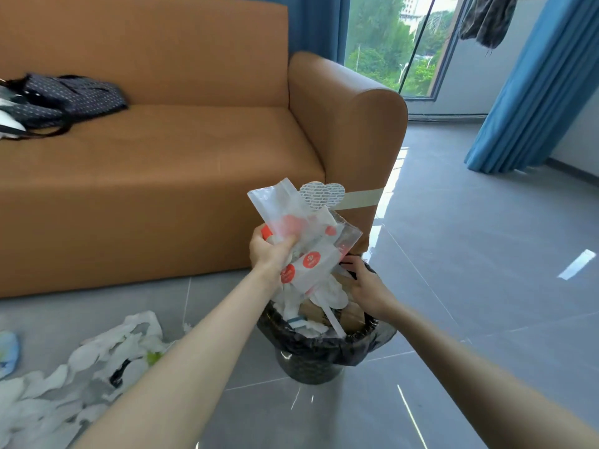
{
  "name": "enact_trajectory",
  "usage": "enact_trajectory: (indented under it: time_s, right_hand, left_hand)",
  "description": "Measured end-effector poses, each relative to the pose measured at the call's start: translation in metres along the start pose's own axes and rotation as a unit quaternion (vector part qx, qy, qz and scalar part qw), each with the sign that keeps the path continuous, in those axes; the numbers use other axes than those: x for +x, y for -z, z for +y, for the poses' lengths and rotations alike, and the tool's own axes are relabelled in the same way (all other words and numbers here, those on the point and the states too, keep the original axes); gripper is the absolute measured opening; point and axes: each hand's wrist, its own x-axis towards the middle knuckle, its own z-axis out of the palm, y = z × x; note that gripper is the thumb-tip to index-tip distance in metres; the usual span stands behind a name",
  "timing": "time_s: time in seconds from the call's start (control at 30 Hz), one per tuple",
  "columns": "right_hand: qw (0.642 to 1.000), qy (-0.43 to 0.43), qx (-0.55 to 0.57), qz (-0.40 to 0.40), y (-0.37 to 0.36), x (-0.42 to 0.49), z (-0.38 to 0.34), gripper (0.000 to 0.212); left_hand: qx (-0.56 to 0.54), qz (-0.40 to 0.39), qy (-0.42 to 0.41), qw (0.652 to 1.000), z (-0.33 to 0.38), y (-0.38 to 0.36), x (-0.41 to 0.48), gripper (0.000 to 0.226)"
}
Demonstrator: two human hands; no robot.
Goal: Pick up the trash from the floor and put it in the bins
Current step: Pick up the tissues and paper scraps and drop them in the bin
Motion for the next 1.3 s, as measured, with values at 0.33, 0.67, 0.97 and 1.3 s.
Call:
enact_trajectory:
  time_s: [0.33, 0.67, 0.97, 1.3]
  right_hand:
    - [0.961, 0.007, 0.122, 0.248, 0.019, -0.007, -0.010, 0.042]
    - [0.963, -0.039, -0.189, -0.188, -0.035, 0.013, 0.009, 0.079]
    - [0.921, -0.056, -0.293, -0.250, -0.063, 0.055, 0.034, 0.077]
    - [0.899, -0.090, -0.326, -0.278, -0.093, 0.073, 0.047, 0.075]
  left_hand:
    - [0.262, -0.123, -0.070, 0.955, -0.070, -0.013, -0.001, 0.079]
    - [0.644, -0.173, -0.271, 0.694, -0.097, 0.004, -0.001, 0.055]
    - [0.698, -0.342, -0.144, 0.613, -0.093, 0.010, 0.028, 0.068]
    - [0.697, -0.331, -0.177, 0.611, -0.104, 0.014, 0.034, 0.043]
